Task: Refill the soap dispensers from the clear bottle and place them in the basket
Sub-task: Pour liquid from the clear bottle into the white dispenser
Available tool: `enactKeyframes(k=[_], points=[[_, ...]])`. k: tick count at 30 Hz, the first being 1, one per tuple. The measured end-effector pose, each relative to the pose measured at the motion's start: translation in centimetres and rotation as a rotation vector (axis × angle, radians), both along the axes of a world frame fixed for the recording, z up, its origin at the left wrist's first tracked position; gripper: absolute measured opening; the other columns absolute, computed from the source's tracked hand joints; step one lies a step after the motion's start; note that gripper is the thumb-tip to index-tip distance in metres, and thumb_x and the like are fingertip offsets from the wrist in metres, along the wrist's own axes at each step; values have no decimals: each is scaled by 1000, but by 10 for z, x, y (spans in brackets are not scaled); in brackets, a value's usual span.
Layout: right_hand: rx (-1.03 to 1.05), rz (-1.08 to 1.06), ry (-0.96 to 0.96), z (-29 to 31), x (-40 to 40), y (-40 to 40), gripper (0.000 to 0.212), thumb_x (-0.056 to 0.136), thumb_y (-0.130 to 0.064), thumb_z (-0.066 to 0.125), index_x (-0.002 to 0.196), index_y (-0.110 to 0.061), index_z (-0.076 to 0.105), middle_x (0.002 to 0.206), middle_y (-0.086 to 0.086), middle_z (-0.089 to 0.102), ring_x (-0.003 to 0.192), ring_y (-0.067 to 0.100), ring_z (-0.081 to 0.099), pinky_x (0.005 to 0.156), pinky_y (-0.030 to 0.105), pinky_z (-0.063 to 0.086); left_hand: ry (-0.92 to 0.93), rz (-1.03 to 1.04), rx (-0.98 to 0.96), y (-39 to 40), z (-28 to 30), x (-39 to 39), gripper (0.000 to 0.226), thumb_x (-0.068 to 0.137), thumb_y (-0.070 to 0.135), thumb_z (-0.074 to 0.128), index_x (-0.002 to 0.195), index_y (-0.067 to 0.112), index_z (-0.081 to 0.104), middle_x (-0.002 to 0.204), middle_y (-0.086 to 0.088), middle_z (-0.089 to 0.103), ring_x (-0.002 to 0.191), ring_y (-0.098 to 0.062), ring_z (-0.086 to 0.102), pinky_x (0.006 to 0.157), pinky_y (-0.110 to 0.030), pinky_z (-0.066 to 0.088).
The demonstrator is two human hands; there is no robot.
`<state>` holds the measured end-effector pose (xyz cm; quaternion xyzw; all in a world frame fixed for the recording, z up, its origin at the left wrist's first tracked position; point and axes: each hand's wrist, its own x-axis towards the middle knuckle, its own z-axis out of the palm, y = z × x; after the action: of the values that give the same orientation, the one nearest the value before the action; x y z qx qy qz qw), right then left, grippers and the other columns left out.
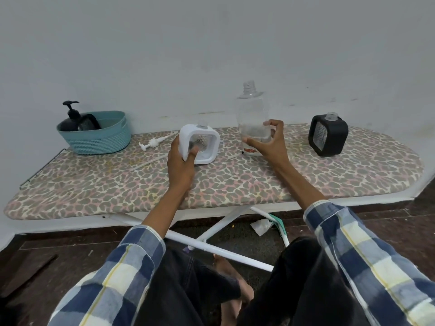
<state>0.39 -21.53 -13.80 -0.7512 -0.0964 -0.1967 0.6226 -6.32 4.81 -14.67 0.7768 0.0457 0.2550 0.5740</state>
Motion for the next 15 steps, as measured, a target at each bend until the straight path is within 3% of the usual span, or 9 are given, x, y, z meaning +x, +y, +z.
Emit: enactKeyframes(k=[2, 5, 8, 12, 15], points=[[14, 30, 9, -1, 5, 0, 74, 78, -28, 97, 131, -12, 48, 122, -8, 56, 105, -6, 61, 81, 11, 50, 0, -2, 44, 1, 5, 6, 58, 103, 37, 69, 156, 29, 47, 141, 7, 59, 131, -19, 60, 108, -41, 51], [63, 79, 17, -2, 11, -4, 64, 81, -22, 95, 130, -11, 54, 124, -2, 65, 100, -11, 66, 77, 14, 56, 39, -35, 58, 4, 7, 15, 57, 103, 40, 68, 154, 26, 46, 138, 6, 60, 125, -20, 63, 106, -49, 56], [151, 174, 88, 8, 21, -8, 65, 79, -27, 96, 130, -16, 59, 123, 8, 75, 105, 18, 78, 83, 42, 67, 69, -15, 46, 4, 7, 23, 59, 101, 50, 68, 150, 25, 49, 132, 4, 62, 120, -24, 66, 102, -54, 58], [237, 227, 132, 21, 29, -8, 70, 74, -42, 98, 129, -18, 62, 122, 10, 77, 104, 31, 79, 86, 51, 66, 43, 5, 74, -1, 4, 23, 57, 104, 46, 65, 153, 21, 48, 132, 5, 62, 123, -21, 64, 101, -37, 54], [359, 270, 164, 13, 28, -5, 51, 86, -27, 89, 131, -20, 65, 125, 12, 75, 107, 33, 77, 82, 52, 66, 33, -13, 80, -1, 3, 22, 54, 105, 45, 65, 152, 25, 48, 134, 6, 62, 122, -19, 65, 102, -40, 56]])
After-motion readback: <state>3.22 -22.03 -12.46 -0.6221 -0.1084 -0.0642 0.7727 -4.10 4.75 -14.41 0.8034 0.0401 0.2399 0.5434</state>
